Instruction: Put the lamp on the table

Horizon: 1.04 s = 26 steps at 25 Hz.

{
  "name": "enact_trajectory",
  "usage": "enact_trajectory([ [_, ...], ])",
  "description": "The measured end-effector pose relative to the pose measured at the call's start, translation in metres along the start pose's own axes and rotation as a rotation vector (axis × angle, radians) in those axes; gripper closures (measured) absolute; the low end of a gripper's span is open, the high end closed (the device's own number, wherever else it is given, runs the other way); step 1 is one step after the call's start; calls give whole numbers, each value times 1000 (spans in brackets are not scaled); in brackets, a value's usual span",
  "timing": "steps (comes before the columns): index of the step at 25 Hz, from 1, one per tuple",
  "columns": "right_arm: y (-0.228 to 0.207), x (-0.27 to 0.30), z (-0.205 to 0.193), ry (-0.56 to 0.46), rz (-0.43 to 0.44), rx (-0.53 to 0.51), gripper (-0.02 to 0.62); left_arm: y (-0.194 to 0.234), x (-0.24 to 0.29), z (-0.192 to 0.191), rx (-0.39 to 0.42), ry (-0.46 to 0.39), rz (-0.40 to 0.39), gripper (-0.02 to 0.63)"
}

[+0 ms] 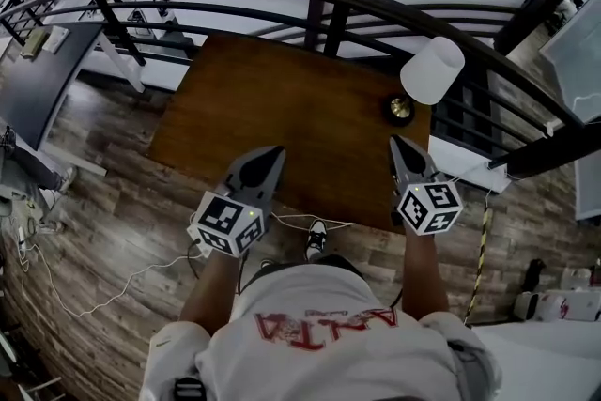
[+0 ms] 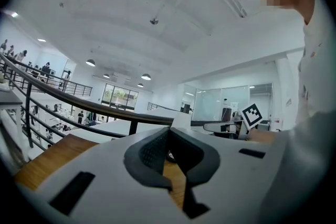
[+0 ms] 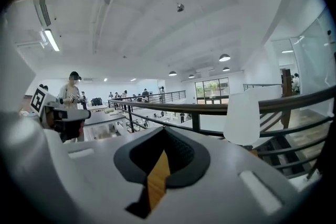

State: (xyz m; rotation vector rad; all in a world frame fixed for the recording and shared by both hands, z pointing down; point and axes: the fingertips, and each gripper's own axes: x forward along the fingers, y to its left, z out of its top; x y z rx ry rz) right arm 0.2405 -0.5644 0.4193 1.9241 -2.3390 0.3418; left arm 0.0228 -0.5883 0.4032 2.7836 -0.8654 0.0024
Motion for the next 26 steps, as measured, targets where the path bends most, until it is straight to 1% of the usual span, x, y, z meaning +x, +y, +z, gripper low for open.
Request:
enact_trajectory([
  [3, 19, -10, 18, -32, 23, -40, 592, -4, -5, 11, 18, -19, -14, 600],
  [8, 27, -26, 39, -81, 14, -44, 594, -10, -6, 18, 33, -22, -46, 600],
  [14, 25, -37, 47, -84, 9, -64, 594, -17, 2, 27, 59, -29, -57, 600],
  [19, 24, -30, 50, -84, 19, -81, 594, -19, 13, 32, 63, -20, -84, 600],
  [26, 30, -28, 56, -86, 33, -109, 594, -22, 13, 38, 72, -21, -96, 600],
])
